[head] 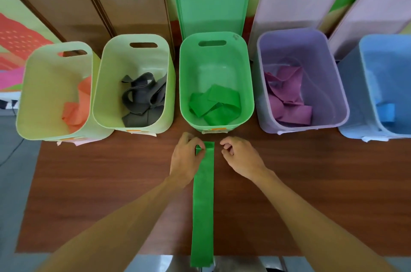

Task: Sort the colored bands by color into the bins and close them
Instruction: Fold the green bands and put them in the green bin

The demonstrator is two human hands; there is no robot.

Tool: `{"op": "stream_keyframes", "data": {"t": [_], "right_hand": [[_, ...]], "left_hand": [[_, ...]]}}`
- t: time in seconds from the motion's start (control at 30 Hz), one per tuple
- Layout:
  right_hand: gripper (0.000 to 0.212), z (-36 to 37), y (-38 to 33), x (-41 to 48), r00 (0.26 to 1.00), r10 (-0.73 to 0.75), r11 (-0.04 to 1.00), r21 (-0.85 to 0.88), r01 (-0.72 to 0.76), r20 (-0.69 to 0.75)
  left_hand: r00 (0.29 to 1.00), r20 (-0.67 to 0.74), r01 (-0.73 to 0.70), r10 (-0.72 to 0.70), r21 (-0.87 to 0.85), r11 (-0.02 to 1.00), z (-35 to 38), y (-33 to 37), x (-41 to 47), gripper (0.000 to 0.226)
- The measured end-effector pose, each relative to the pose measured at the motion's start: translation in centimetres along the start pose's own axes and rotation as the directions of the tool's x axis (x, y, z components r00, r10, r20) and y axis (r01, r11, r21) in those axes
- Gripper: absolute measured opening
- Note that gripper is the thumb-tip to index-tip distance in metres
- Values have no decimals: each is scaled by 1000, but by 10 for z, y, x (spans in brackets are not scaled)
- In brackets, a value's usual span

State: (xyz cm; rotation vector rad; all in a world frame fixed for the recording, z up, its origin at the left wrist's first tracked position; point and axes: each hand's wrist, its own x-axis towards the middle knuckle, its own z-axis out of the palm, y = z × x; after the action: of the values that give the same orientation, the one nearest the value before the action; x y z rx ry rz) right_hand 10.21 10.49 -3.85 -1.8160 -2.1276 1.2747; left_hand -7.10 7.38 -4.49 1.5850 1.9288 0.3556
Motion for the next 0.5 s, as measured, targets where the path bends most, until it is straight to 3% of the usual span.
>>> {"op": "stream_keyframes", "data": {"t": [0.2,0.3,0.5], "right_hand": [[35,20,-25,12,998,-43,996,-85,40,-41],[28,31,-32,11,998,-19,997,-73,14,-64],[12,33,-35,4,987,44,997,-59,-54,-154]], "left_hand": [[997,31,-68,66,65,996,-16,-4,-4,8],[992,122,-26,27,-9,1000,-30,-14,-5,15],[982,171,-88,75,68,994,-63,-31,-17,13]]}}
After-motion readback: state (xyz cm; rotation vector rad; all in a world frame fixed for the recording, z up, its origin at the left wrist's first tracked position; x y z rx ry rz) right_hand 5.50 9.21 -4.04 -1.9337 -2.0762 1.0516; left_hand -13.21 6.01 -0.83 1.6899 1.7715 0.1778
